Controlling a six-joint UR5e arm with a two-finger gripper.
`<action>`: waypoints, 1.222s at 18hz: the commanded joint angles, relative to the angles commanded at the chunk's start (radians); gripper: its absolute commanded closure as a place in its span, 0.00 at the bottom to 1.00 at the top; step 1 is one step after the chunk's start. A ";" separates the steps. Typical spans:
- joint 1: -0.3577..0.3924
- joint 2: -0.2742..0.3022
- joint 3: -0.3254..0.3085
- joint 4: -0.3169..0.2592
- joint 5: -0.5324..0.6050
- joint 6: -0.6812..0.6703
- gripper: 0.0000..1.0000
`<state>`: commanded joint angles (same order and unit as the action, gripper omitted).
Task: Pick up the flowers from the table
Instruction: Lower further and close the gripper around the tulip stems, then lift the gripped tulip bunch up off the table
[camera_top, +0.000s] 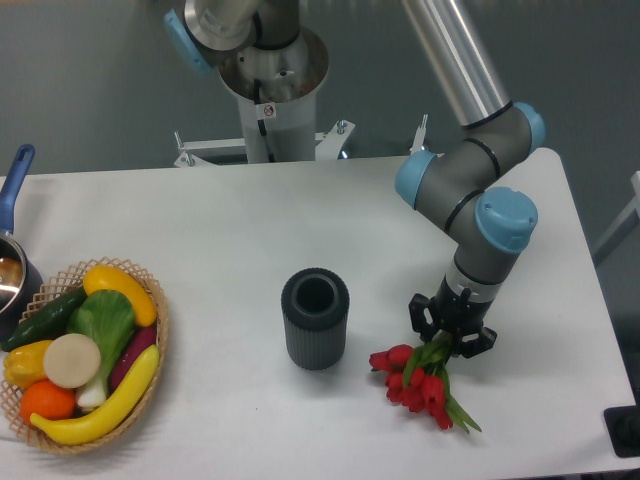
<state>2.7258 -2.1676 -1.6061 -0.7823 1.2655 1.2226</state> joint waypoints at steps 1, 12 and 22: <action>0.005 0.008 0.008 0.000 -0.002 0.006 0.65; 0.083 0.150 0.092 0.000 -0.316 -0.061 0.65; 0.176 0.230 0.097 0.002 -0.632 -0.195 0.65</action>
<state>2.9022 -1.9374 -1.5094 -0.7808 0.6338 1.0278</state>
